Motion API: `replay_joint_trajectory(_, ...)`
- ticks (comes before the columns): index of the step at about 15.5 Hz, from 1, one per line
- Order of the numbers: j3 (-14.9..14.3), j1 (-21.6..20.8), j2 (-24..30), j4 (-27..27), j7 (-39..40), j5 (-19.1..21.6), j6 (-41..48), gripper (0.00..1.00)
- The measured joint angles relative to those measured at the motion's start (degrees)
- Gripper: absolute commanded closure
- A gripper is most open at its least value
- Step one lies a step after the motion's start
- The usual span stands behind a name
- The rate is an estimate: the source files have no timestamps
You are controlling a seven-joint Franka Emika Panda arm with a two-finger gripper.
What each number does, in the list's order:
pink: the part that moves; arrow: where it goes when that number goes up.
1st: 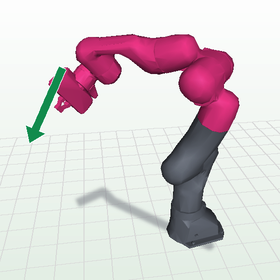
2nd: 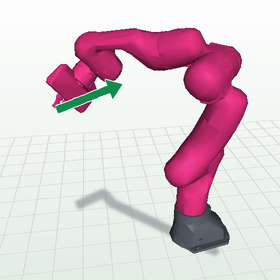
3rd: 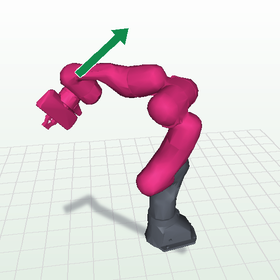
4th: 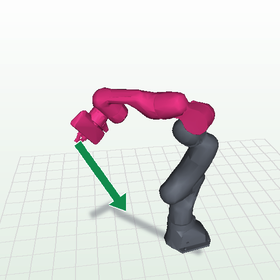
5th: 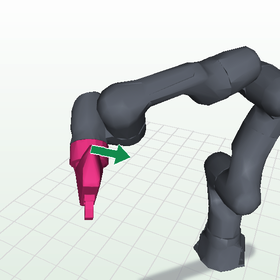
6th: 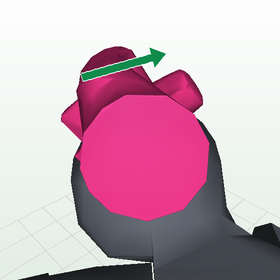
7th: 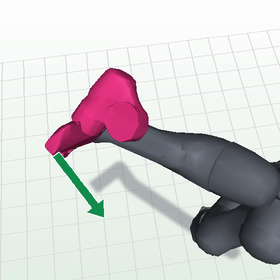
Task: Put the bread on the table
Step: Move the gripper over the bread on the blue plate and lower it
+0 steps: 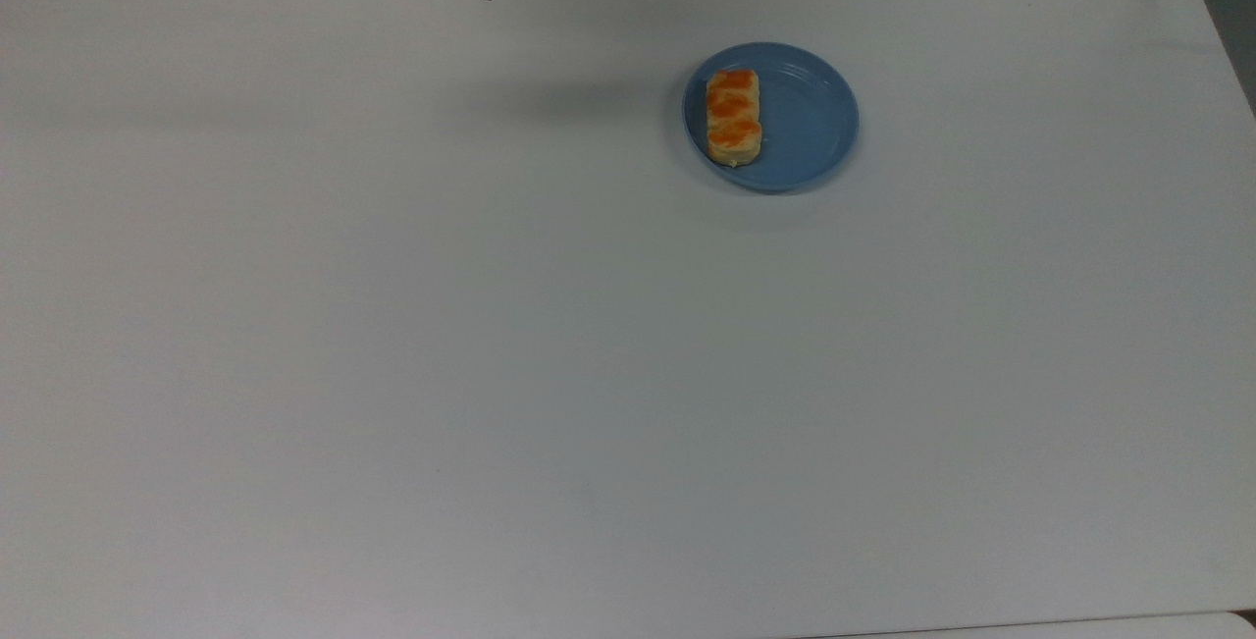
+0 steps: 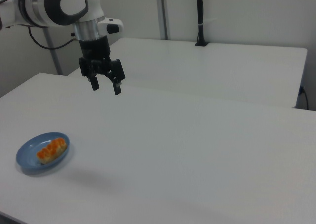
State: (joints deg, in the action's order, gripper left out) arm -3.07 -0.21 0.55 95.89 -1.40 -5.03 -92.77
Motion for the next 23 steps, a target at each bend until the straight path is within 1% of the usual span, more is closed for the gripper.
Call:
replay_joint_trajectory(9,0.4,-0.7,0.0,0.0,0.0,1.9,0.1,0.0)
replay_joint_trajectory(12,1.4,-1.6,0.0,0.0,-0.1,2.3,0.1,0.0)
replay_joint_trajectory(13,1.9,-2.9,0.0,0.0,-0.6,2.7,0.1,0.0)
replay_joint_trajectory(16,2.8,-10.3,-0.4,0.5,-7.6,3.9,0.1,0.0)
replay_joint_trajectory(18,3.1,-15.8,-1.3,2.1,-12.4,5.1,-0.1,0.0)
replay_joint_trajectory(19,3.2,-19.5,-2.1,4.3,-16.1,5.2,-1.5,0.0)
replay_joint_trajectory(20,3.2,-21.6,-2.7,6.1,-18.5,5.3,-3.3,0.0)
replay_joint_trajectory(23,3.3,-26.6,-5.8,12.1,-23.7,5.3,-11.0,0.0)
